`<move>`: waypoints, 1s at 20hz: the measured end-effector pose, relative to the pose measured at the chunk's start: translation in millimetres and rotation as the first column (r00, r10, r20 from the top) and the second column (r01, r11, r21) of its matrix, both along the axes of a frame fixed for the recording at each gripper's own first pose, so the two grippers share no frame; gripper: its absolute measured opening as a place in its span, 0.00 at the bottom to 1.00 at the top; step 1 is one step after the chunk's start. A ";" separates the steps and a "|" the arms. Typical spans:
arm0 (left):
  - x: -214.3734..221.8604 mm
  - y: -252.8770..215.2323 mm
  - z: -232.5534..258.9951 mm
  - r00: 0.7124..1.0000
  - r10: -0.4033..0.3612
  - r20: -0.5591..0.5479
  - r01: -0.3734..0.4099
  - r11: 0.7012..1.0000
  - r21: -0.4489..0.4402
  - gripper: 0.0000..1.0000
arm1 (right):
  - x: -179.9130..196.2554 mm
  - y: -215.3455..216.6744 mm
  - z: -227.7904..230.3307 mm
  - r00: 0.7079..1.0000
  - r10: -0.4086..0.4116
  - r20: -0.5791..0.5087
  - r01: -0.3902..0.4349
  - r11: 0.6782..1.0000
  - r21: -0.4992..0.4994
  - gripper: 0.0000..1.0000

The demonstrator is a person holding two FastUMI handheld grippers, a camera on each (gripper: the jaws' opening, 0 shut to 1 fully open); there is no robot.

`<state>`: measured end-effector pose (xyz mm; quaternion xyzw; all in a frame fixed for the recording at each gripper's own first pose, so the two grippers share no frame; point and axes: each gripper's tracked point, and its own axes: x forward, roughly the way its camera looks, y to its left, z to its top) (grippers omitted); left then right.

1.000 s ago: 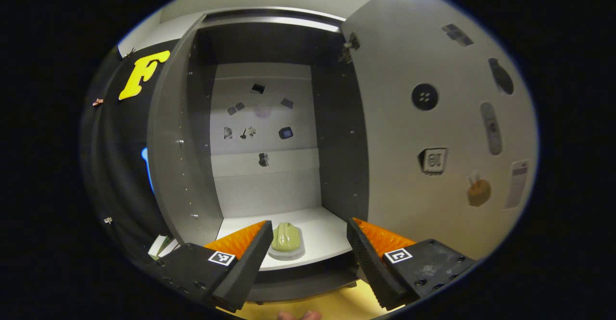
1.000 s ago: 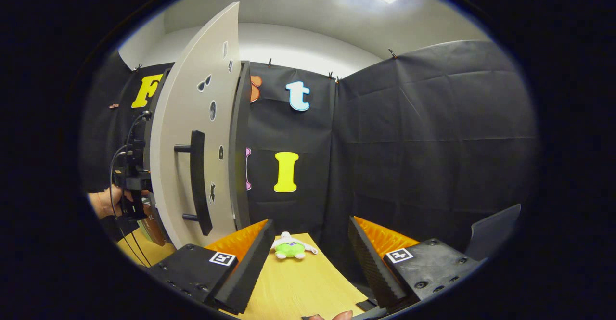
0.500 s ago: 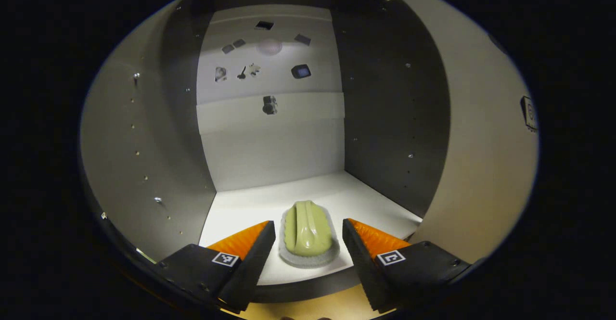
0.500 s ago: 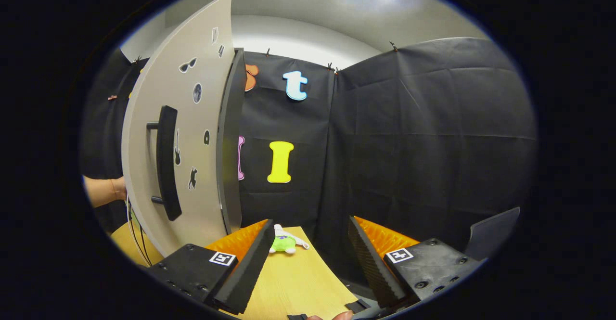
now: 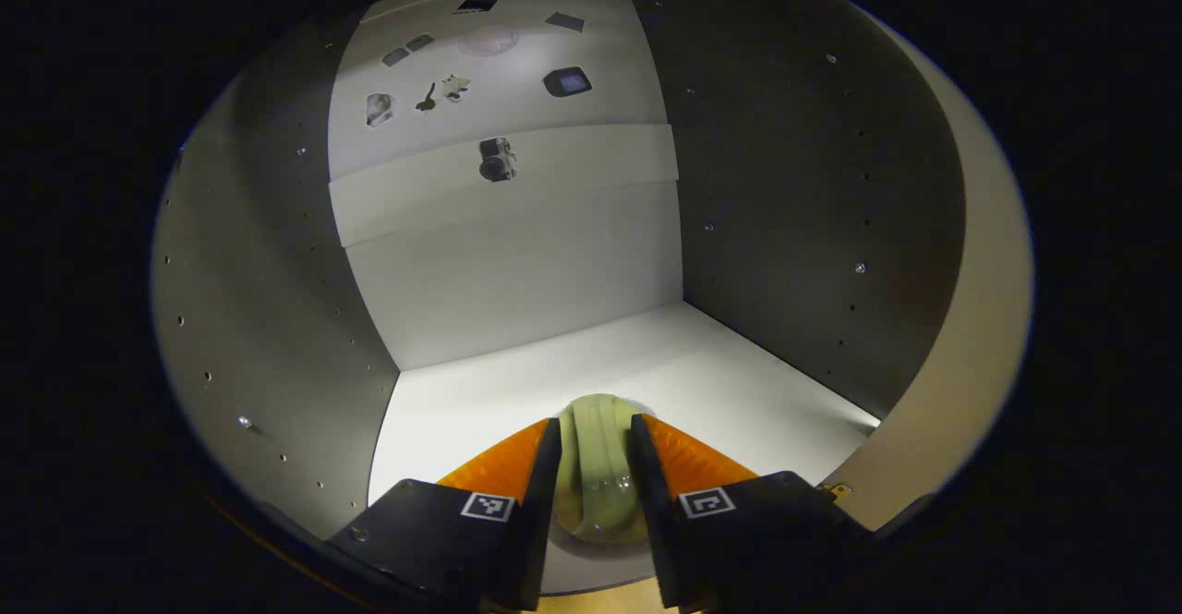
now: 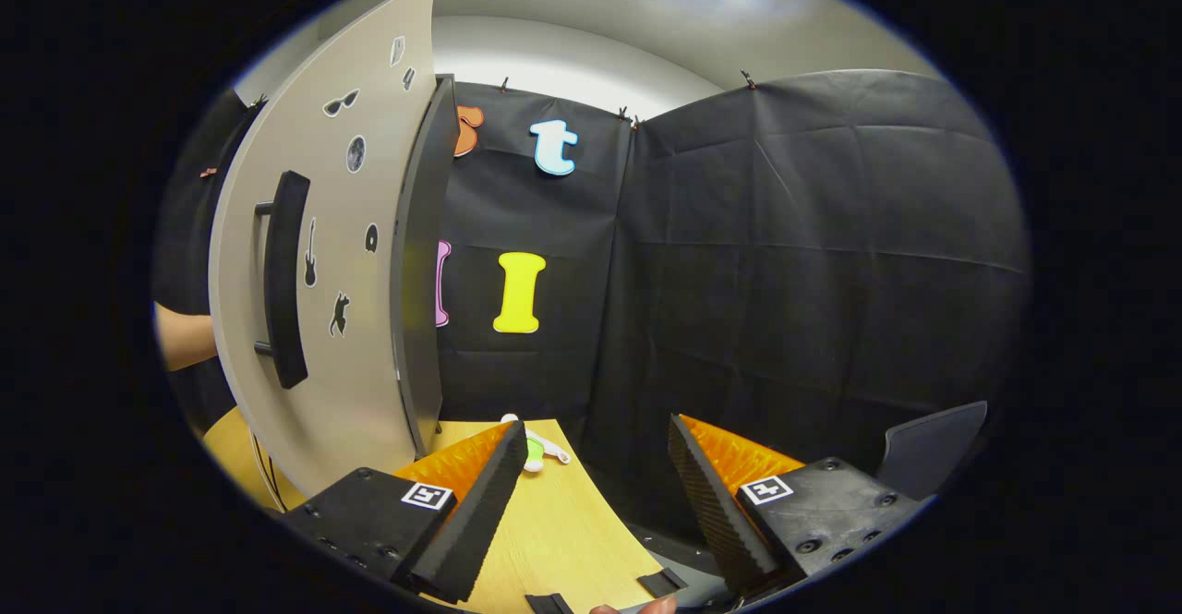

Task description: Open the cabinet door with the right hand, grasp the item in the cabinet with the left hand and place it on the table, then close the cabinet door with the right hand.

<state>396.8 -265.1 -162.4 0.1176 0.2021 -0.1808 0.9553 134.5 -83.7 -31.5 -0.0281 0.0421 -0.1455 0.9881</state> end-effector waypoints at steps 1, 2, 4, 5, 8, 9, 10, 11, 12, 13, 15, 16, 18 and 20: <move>0.4 -0.8 -1.0 1.000 -0.009 -0.005 0.009 1.000 0.029 0.46 | 0.0 -0.9 -1.3 1.000 -0.003 -0.002 0.003 1.000 0.003 0.97; 0.0 -3.1 -0.1 1.000 -0.019 -0.001 0.019 0.999 0.049 0.41 | -0.4 -2.7 -2.1 1.000 -0.007 -0.004 0.007 1.000 0.007 0.97; 1.7 -1.9 2.0 1.000 -0.016 0.011 0.015 0.998 0.063 0.36 | -0.1 -4.4 -3.4 1.000 -0.011 -0.004 0.011 1.000 0.012 0.97; 3.2 -1.8 3.1 1.000 -0.013 0.014 0.012 0.998 0.056 0.27 | -0.5 -4.5 -4.0 1.000 -0.012 -0.004 0.012 1.000 0.014 0.97; 2.4 3.2 4.7 1.000 -0.014 0.020 0.013 0.999 0.049 0.20 | -2.9 -3.5 -3.7 1.000 -0.008 -0.001 0.009 1.000 0.011 0.97; 1.3 4.7 7.0 1.000 -0.017 0.023 0.016 0.999 0.048 0.18 | -3.4 -2.9 -3.5 1.000 -0.008 0.001 0.008 1.000 0.010 0.97; -0.3 6.6 8.2 1.000 -0.017 0.022 0.016 0.999 0.045 0.17 | -4.2 -2.5 -4.0 1.000 -0.007 0.000 0.007 1.000 0.010 0.97; -2.2 9.8 10.6 1.000 -0.015 0.025 0.014 0.999 0.039 0.16 | -4.2 -1.4 -4.6 1.000 -0.006 -0.001 0.006 1.000 0.012 0.97; -5.0 12.6 13.4 1.000 -0.011 0.029 0.010 1.000 0.029 0.16 | -4.3 -0.2 -4.9 1.000 -0.004 -0.002 0.004 1.000 0.015 0.97; -7.4 16.4 16.8 0.999 -0.004 0.035 0.003 1.000 0.021 0.16 | -5.5 0.5 -4.9 1.000 -0.002 -0.001 0.002 1.000 0.018 0.97; -13.5 24.7 26.6 0.999 0.010 0.053 -0.010 1.000 0.000 0.16 | -4.9 4.3 -3.8 1.000 0.003 0.003 -0.003 1.000 0.023 0.97; -19.5 27.9 31.2 0.998 0.014 0.058 -0.013 1.000 -0.014 0.16 | -4.8 6.2 -2.5 1.000 0.006 0.007 -0.006 1.000 0.024 0.97; -34.7 33.0 41.0 0.998 0.007 0.062 -0.004 0.999 -0.050 0.17 | -5.0 10.7 1.0 1.000 0.013 0.016 -0.013 1.000 0.023 0.97; -53.5 39.1 51.7 0.998 0.003 0.068 0.003 0.996 -0.091 0.16 | -4.6 17.0 3.9 0.999 0.022 0.024 -0.023 0.999 0.023 0.97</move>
